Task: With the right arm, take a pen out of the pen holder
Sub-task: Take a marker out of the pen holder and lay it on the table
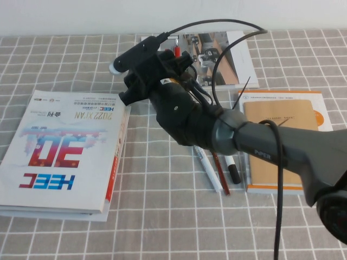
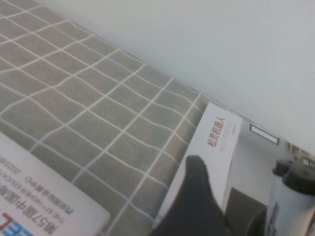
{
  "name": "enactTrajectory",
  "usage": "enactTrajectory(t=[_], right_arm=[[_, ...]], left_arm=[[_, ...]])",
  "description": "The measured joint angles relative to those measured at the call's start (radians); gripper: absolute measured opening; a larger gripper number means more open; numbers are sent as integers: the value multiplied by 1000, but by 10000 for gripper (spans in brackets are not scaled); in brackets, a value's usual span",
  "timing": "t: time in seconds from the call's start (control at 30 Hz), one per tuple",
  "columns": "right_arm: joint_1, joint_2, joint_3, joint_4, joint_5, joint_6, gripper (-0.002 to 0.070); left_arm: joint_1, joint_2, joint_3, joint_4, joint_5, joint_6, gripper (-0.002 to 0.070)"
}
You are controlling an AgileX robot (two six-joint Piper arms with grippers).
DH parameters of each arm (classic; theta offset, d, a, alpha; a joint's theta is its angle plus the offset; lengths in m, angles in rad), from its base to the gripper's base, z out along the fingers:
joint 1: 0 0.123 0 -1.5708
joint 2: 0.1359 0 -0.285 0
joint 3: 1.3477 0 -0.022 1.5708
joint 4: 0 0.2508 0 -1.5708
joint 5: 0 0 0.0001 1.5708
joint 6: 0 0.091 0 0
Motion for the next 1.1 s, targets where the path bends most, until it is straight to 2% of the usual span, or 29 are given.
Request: enactTrajectory(t=[0.27,1.1], right_arm=[[-16,51,-71,102,-32,-76,448],[-40,109,-135,153,-36,-82,415]], left_arm=[[0,0,0,0,0,0,-5],[0,0,0,0,0,0,-5]])
